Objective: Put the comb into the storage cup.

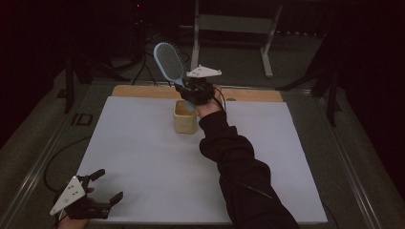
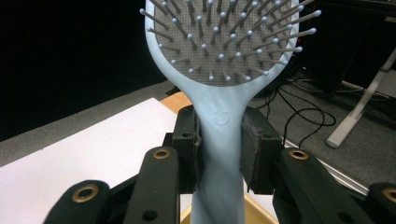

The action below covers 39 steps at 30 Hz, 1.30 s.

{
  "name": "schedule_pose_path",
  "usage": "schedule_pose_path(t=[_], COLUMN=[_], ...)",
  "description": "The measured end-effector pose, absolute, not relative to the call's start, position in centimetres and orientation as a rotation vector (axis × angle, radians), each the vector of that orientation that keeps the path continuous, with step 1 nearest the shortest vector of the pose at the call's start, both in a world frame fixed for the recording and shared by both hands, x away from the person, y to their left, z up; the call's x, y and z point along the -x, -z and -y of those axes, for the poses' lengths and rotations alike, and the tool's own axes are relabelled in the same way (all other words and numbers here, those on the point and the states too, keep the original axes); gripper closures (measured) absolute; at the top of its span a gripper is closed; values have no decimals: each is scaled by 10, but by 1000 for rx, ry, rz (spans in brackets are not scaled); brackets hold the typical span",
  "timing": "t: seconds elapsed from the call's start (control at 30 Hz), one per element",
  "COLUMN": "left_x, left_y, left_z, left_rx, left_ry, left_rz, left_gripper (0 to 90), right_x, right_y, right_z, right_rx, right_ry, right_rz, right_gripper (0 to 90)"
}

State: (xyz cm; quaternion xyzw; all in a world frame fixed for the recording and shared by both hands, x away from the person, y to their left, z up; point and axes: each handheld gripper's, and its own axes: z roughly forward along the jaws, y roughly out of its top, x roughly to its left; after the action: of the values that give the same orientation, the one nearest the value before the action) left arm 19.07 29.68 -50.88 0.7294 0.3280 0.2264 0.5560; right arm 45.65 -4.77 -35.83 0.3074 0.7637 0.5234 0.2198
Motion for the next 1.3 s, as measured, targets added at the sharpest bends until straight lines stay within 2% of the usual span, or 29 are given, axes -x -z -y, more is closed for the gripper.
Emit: schedule_pose_path(t=[1.3], left_x=[-190], left_y=[509], left_z=[-299], left_rx=[-1712], left_ry=[-521], left_rz=[-778], left_gripper=[0], right_x=[-489], right_y=[400], right_z=[36], right_rx=[-818], right_ry=[-1570], right_rz=[-2020], right_gripper=[705])
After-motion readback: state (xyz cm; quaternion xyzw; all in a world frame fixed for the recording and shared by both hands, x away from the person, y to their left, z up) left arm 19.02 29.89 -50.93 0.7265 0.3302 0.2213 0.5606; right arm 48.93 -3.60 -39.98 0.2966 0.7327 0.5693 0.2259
